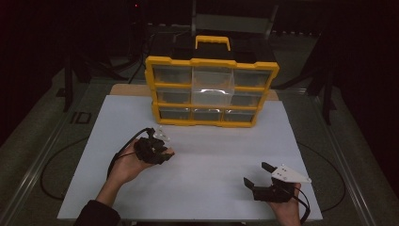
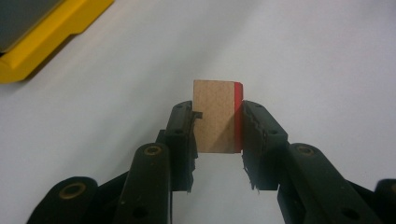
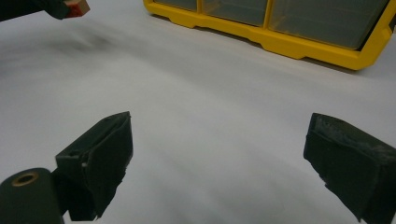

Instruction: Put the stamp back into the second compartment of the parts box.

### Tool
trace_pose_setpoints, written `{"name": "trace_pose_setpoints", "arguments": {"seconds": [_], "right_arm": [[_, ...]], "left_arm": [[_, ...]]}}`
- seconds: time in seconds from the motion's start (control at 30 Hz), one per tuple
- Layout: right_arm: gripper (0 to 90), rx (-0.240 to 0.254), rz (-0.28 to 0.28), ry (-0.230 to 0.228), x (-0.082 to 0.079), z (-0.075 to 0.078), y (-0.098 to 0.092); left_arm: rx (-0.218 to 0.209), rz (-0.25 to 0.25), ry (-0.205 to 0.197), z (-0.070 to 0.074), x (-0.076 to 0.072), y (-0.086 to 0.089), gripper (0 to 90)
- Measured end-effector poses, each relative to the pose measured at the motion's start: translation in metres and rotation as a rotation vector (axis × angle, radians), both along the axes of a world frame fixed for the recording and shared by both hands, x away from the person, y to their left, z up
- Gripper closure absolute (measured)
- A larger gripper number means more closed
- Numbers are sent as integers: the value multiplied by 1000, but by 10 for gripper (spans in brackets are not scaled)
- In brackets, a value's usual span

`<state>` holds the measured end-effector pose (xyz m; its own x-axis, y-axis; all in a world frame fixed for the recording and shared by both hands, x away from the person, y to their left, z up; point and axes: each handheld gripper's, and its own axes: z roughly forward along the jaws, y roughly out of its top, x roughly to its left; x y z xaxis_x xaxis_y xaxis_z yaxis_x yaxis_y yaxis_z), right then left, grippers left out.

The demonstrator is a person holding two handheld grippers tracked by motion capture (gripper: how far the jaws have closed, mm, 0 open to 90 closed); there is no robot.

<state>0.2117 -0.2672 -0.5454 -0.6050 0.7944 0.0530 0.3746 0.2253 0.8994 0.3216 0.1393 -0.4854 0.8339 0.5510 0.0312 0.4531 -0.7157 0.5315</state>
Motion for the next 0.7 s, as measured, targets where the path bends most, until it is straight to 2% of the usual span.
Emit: {"name": "trace_pose_setpoints", "arguments": {"seconds": [0.37,0.47,0.7], "right_arm": [[79,3,-1,1,0,0,-1],[79,4,-2,2,0,0,-1],[79,5,-1,1,0,0,-1]], "left_arm": [[7,17,27,9,7,8,666],[-4,22,22,13,9,12,666],[3,28,4,24,13,19,666]]}}
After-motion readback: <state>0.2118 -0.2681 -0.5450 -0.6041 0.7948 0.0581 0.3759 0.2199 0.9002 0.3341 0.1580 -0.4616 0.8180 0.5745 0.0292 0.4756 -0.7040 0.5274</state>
